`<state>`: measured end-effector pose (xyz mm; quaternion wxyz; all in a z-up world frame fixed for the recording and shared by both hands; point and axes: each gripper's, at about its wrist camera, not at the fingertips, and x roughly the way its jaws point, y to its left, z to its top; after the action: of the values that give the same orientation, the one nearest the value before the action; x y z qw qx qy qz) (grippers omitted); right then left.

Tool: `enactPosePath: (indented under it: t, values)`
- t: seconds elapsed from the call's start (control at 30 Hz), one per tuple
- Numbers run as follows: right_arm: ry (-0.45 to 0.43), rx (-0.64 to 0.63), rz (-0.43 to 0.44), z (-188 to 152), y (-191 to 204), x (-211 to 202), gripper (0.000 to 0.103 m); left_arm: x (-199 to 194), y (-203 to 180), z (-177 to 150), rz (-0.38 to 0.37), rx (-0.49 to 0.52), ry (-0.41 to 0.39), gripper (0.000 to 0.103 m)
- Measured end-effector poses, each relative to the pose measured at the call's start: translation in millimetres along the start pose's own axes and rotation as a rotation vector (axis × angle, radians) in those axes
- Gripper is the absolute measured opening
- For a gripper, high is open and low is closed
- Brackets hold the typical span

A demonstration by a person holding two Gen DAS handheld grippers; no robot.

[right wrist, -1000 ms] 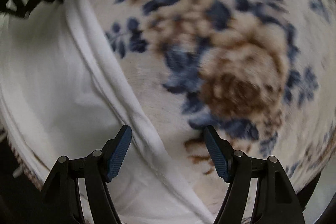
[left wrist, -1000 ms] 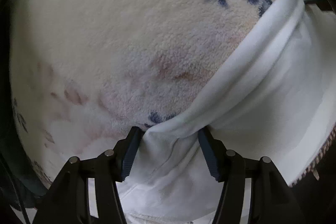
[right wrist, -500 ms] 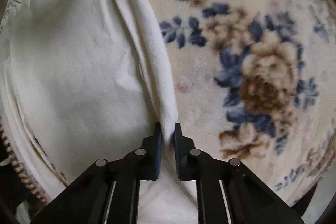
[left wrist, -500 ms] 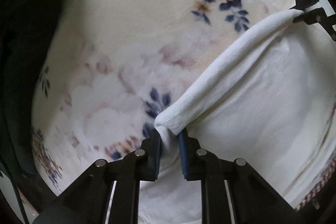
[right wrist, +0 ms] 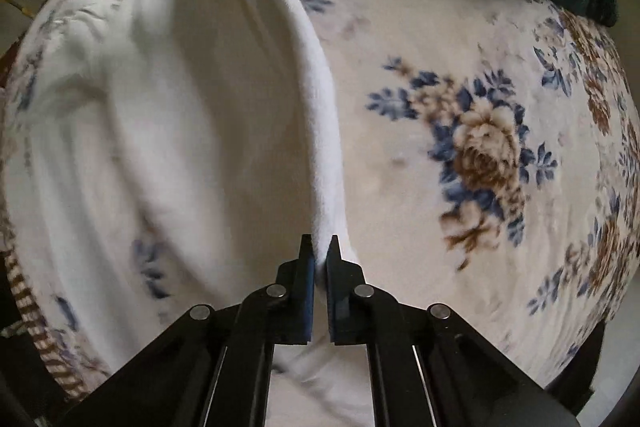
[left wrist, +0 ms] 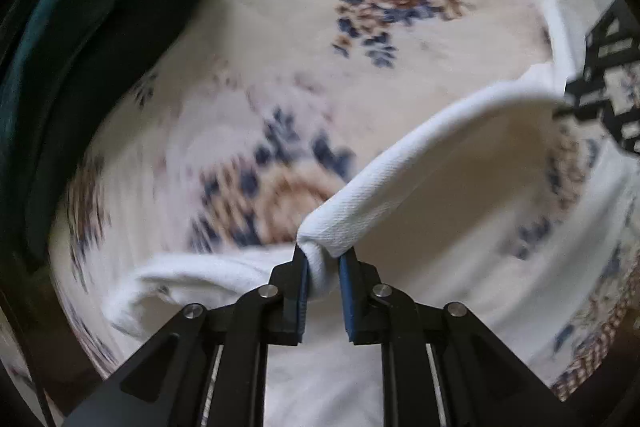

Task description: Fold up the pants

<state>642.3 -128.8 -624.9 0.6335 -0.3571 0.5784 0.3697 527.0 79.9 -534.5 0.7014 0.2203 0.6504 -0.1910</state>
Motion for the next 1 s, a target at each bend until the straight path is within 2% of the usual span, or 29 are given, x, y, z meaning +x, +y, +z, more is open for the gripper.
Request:
enactPosePath:
  t: [0.1, 0.13, 0.17, 0.23, 0.27, 0.3, 0.33, 0.37, 0.4, 0.47, 0.5, 0.6, 0.63, 0.7, 0.8, 0.9, 0.93, 1.0]
  values:
    - [0.004, 0.012, 0.073, -11.3, 66.6, -15.6, 0.006, 0.2, -30.7, -54.2, -0.045, -0.013, 0.041, 0.012]
    - [0.049, 0.015, 0.115, -22.3, 89.9, -11.3, 0.006, 9.8, -47.4, -71.6, -0.065, -0.001, 0.083, 0.013]
    - [0.096, 0.047, 0.139, -31.9, 108.6, -2.9, 0.006, 18.1, -58.3, -85.3, -0.044, -0.028, 0.118, 0.016]
    - [0.109, 0.187, 0.155, -44.0, 123.0, 10.2, 0.009, 31.4, -63.5, -104.8, -0.111, -0.17, 0.177, 0.016]
    - [0.091, 0.301, 0.167, -50.4, 121.0, 13.8, 0.017, 34.6, -57.3, -117.8, -0.182, -0.309, 0.188, 0.016]
    - [0.053, 0.456, 0.202, -59.5, 112.6, 13.3, 0.032, 35.5, -51.0, -127.2, -0.209, -0.402, 0.184, 0.016]
    - [0.028, 0.569, 0.255, -67.5, 104.5, 14.4, 0.043, 34.1, -46.0, -136.9, -0.21, -0.474, 0.184, 0.016]
    - [0.003, 0.659, 0.311, -76.3, 98.5, 14.4, 0.065, 32.3, -41.4, -147.1, -0.217, -0.549, 0.185, 0.018]
    - [-0.035, 0.763, 0.348, -88.9, 93.2, 9.5, 0.076, 29.9, -35.8, -158.4, -0.226, -0.632, 0.182, 0.018]
    - [-0.077, 0.892, 0.365, -106.0, 84.4, 0.3, 0.076, 22.4, -22.3, -178.5, -0.226, -0.824, 0.157, 0.018]
    - [-0.098, 0.975, 0.344, -115.1, 77.7, -4.5, 0.076, 19.8, -13.0, -188.3, -0.274, -0.958, 0.127, 0.02]
    - [-0.166, 1.193, 0.328, -134.9, 57.6, -12.1, 0.076, 32.8, 11.6, -214.7, -0.511, -1.341, 0.028, 0.021]
    - [-0.183, 1.251, 0.326, -137.2, 48.2, -11.1, 0.076, 37.2, 16.7, -218.2, -0.553, -1.412, -0.001, 0.021]
    - [-0.228, 1.347, 0.338, -141.4, 40.8, -12.5, 0.076, 52.9, 27.8, -225.9, -0.583, -1.569, -0.029, 0.021]
    - [-0.268, 1.423, 0.268, -138.6, 33.0, -19.5, 0.076, 69.9, 40.6, -233.4, -0.574, -1.691, -0.042, 0.021]
    - [-0.281, 1.476, 0.21, -142.1, 22.2, -21.9, 0.076, 73.7, 44.4, -248.2, -0.548, -1.769, -0.066, 0.021]
    - [-0.284, 1.482, 0.218, -140.4, 16.3, -20.1, 0.076, 74.0, 45.9, -256.9, -0.557, -1.788, -0.081, 0.021]
    - [-0.277, 1.477, 0.218, -136.0, 11.7, -16.9, 0.076, 79.9, 44.4, -272.9, -0.616, -1.84, -0.159, 0.021]
